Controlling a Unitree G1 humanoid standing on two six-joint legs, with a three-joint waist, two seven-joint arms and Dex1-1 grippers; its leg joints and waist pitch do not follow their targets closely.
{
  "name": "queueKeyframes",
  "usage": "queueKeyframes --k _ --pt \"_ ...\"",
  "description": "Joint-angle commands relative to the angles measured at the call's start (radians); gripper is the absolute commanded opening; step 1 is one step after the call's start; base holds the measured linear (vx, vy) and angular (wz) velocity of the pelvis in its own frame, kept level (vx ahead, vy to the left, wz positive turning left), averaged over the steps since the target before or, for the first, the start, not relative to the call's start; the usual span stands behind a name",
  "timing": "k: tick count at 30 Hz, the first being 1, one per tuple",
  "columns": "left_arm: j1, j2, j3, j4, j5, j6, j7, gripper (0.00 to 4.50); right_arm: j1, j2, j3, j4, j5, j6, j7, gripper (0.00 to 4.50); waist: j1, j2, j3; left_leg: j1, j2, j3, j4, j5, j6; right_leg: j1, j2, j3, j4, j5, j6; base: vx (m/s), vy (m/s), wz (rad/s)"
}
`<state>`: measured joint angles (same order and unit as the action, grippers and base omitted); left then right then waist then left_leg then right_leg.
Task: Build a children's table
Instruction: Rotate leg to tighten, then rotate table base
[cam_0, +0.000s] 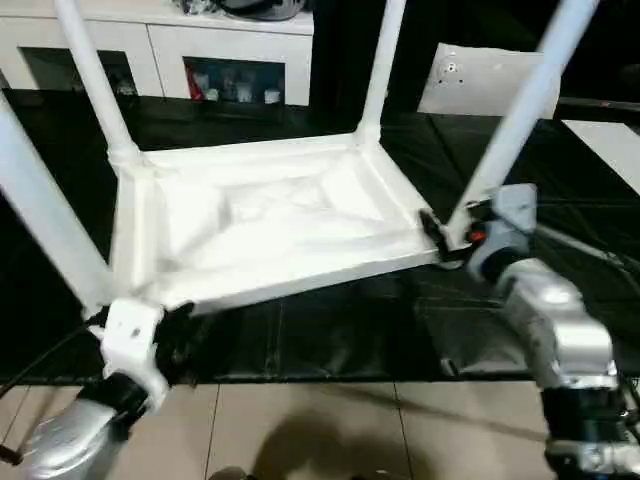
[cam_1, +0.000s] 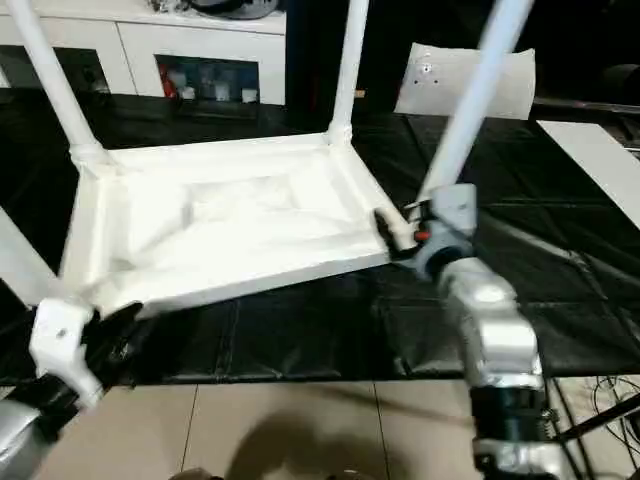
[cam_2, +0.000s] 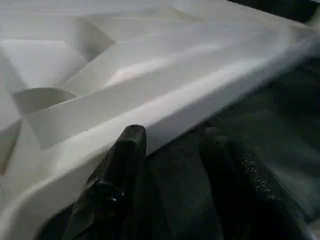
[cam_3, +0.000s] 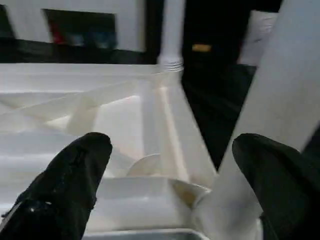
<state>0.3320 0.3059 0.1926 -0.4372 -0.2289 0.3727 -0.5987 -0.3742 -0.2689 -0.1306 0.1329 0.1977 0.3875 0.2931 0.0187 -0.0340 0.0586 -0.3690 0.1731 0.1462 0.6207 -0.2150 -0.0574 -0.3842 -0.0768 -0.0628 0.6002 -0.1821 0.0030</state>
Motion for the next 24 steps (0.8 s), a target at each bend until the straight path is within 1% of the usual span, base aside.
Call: queueKeyframes --k 1,2,3,4,5,6,7,8,9,10,11,13,14,15,16,17,18,19,21,22,23,24 --pt "0.028 0.015 0.027 -0.004 -0.039 -0.03 -0.065 2.21 -0.007 -0.014 -0.001 0.006 -0.007 -0.009 0.011 4.5 -0.004 0.011 -0.054 0.002 0.048 -0.007 -0.102 -0.244 -0.015 0.026 -0.053 0.048 -0.063 -0.211 -0.155 0.055 -0.002 -0.04" --pt "0.036 0.018 0.034 -0.006 -0.05 -0.034 -0.074 2.31 -0.006 -0.014 0.002 0.005 -0.005 -0.011 0.015 4.5 -0.005 0.011 -0.054 -0.001 0.048 -0.007 -0.102 -0.227 -0.013 0.029 -0.053 0.048 -0.06 -0.193 -0.16 0.055 -0.002 -0.04" --pt "0.043 0.022 0.039 -0.008 -0.059 -0.037 -0.082 2.45 -0.004 -0.014 0.006 0.005 -0.003 -0.012 0.018 4.5 -0.005 0.013 -0.055 0.002 0.05 -0.004 -0.1 -0.206 -0.008 0.029 -0.053 0.048 -0.058 -0.161 -0.172 0.053 -0.003 -0.02" --pt "0.063 0.029 0.053 -0.015 -0.093 -0.025 -0.112 2.6 0.007 -0.008 0.018 -0.01 0.003 -0.008 0.029 4.5 -0.007 0.01 -0.056 0.006 0.048 0.0 -0.097 -0.176 0.0 0.028 -0.051 0.049 -0.053 -0.115 -0.187 0.0 0.0 0.0" --pt "0.084 0.04 0.068 -0.016 -0.128 -0.023 -0.144 2.61 0.018 -0.002 0.03 -0.023 0.006 -0.009 0.043 4.5 -0.007 0.01 -0.056 0.002 0.046 0.001 -0.097 -0.149 0.011 0.033 -0.05 0.049 -0.05 -0.087 -0.196 0.0 0.0 0.0" --pt "0.12 0.064 0.099 -0.008 -0.187 -0.02 -0.198 2.65 0.041 0.007 0.054 -0.05 0.013 -0.002 0.069 4.5 -0.008 0.009 -0.055 0.002 0.046 0.003 -0.098 -0.149 0.017 0.034 -0.05 0.049 -0.051 -0.087 -0.197 0.0 0.0 0.0" --pt "0.135 0.076 0.114 -0.002 -0.209 -0.02 -0.218 2.76 0.05 0.01 0.064 -0.061 0.017 0.002 0.078 4.5 -0.009 0.007 -0.053 0.003 0.047 0.004 -0.101 -0.158 0.024 0.033 -0.05 0.05 -0.053 -0.104 -0.197 0.0 0.0 0.0" --pt "0.135 0.076 0.114 -0.002 -0.209 -0.02 -0.218 2.76 0.05 0.01 0.064 -0.061 0.017 0.002 0.078 4.5 -0.012 0.007 -0.051 0.005 0.049 0.005 -0.103 -0.181 0.026 0.031 -0.049 0.051 -0.057 -0.135 -0.193 0.0 0.0 0.0" --pt "0.156 0.09 0.138 0.005 -0.234 -0.017 -0.245 3.0 0.067 0.011 0.083 -0.086 0.027 0.013 0.1 4.5 -0.013 0.006 -0.048 0.006 0.05 0.005 -0.105 -0.195 0.025 0.029 -0.049 0.051 -0.06 -0.156 -0.191 0.0 0.0 0.0" --pt "0.178 0.107 0.165 0.015 -0.251 -0.018 -0.274 3.03 0.085 0.011 0.104 -0.115 0.035 0.023 0.12 4.5 -0.011 0.007 -0.046 0.009 0.051 0.006 -0.106 -0.221 0.022 0.027 -0.05 0.053 -0.062 -0.194 -0.188 0.0 0.0 0.0" --pt "0.202 0.125 0.211 0.031 -0.276 -0.024 -0.307 3.04 0.11 0.01 0.129 -0.154 0.05 0.048 0.144 4.5 -0.011 0.008 -0.043 0.01 0.05 0.007 -0.107 -0.238 0.019 0.025 -0.047 0.054 -0.066 -0.223 -0.176 0.0 0.0 0.0" --pt "0.214 0.138 0.257 0.045 -0.3 -0.022 -0.328 3.11 0.131 0.01 0.148 -0.179 0.064 0.052 0.17 4.5 -0.014 0.009 -0.04 0.008 0.053 0.003 -0.114 -0.273 0.01 0.024 -0.046 0.054 -0.067 -0.266 -0.16 0.0 0.0 0.0" --pt "0.217 0.147 0.284 0.053 -0.315 -0.019 -0.336 3.26 0.142 0.01 0.157 -0.192 0.068 0.057 0.177 4.5 -0.013 0.008 -0.037 0.012 0.054 0.004 -0.116 -0.305 0.0 0.018 -0.046 0.056 -0.074 -0.312 -0.147 0.0 0.0 0.0" --pt "0.22 0.158 0.308 0.06 -0.335 -0.008 -0.347 3.47 0.153 0.01 0.167 -0.205 0.074 0.064 0.186 4.5 -0.012 0.007 -0.037 0.015 0.053 0.004 -0.114 -0.314 -0.006 0.015 -0.046 0.058 -0.073 -0.32 -0.147 0.0 0.0 0.0" --pt "0.225 0.19 0.349 0.085 -0.361 -0.001 -0.369 3.46 0.177 0.003 0.193 -0.232 0.083 0.076 0.214 4.5 -0.011 0.012 -0.035 0.019 0.052 0.005 -0.115 -0.322 -0.012 0.012 -0.045 0.061 -0.075 -0.315 -0.148 0.0 0.0 0.0" --pt "0.226 0.192 0.351 0.087 -0.362 -0.001 -0.37 3.47 0.178 0.002 0.194 -0.233 0.083 0.076 0.216 4.5 -0.01 0.01 -0.034 0.017 0.052 0.005 -0.118 -0.334 -0.011 0.013 -0.042 0.061 -0.073 -0.312 -0.144 0.0 0.0 0.0" --pt "0.232 0.216 0.374 0.109 -0.376 -0.001 -0.388 3.57 0.193 -0.003 0.211 -0.248 0.083 0.082 0.233 4.5 -0.009 0.011 -0.03 0.018 0.053 0.003 -0.122 -0.36 -0.016 0.012 -0.043 0.061 -0.075 -0.34 -0.137 0.0 0.0 0.0" --pt "0.237 0.234 0.39 0.126 -0.385 -0.002 -0.402 3.86 0.202 -0.007 0.22 -0.258 0.083 0.087 0.244 4.5 -0.008 0.01 -0.03 0.021 0.052 0.003 -0.121 -0.377 -0.021 0.009 -0.044 0.064 -0.077 -0.367 -0.129 0.0 0.0 0.0" --pt "0.249 0.271 0.43 0.175 -0.4 -0.004 -0.443 3.86 0.217 -0.013 0.232 -0.273 0.084 0.099 0.255 4.5 -0.009 0.011 -0.028 0.022 0.052 0.002 -0.123 -0.386 -0.024 0.007 -0.045 0.067 -0.079 -0.382 -0.122 0.0 0.0 0.0" --pt "0.251 0.277 0.436 0.182 -0.401 -0.005 -0.449 3.88 0.22 -0.014 0.234 -0.276 0.085 0.102 0.255 4.5 -0.008 0.013 -0.028 0.025 0.052 0.003 -0.125 -0.399 -0.028 0.004 -0.043 0.068 -0.08 -0.393 -0.117 0.0 0.0 0.0" --pt "0.249 0.301 0.46 0.208 -0.404 -0.007 -0.467 3.93 0.23 -0.02 0.241 -0.287 0.084 0.114 0.259 4.5 -0.011 0.013 -0.026 0.025 0.052 0.0 -0.127 -0.421 -0.036 0.004 -0.043 0.069 -0.082 -0.406 -0.113 0.0 0.0 0.0" --pt "0.249 0.301 0.46 0.208 -0.404 -0.007 -0.467 4.08 0.23 -0.02 0.241 -0.287 0.084 0.114 0.259 4.5 -0.009 0.013 -0.027 0.03 0.052 0.001 -0.126 -0.429 -0.038 0.001 -0.044 0.07 -0.083 -0.408 -0.113 0.0 0.0 0.0"
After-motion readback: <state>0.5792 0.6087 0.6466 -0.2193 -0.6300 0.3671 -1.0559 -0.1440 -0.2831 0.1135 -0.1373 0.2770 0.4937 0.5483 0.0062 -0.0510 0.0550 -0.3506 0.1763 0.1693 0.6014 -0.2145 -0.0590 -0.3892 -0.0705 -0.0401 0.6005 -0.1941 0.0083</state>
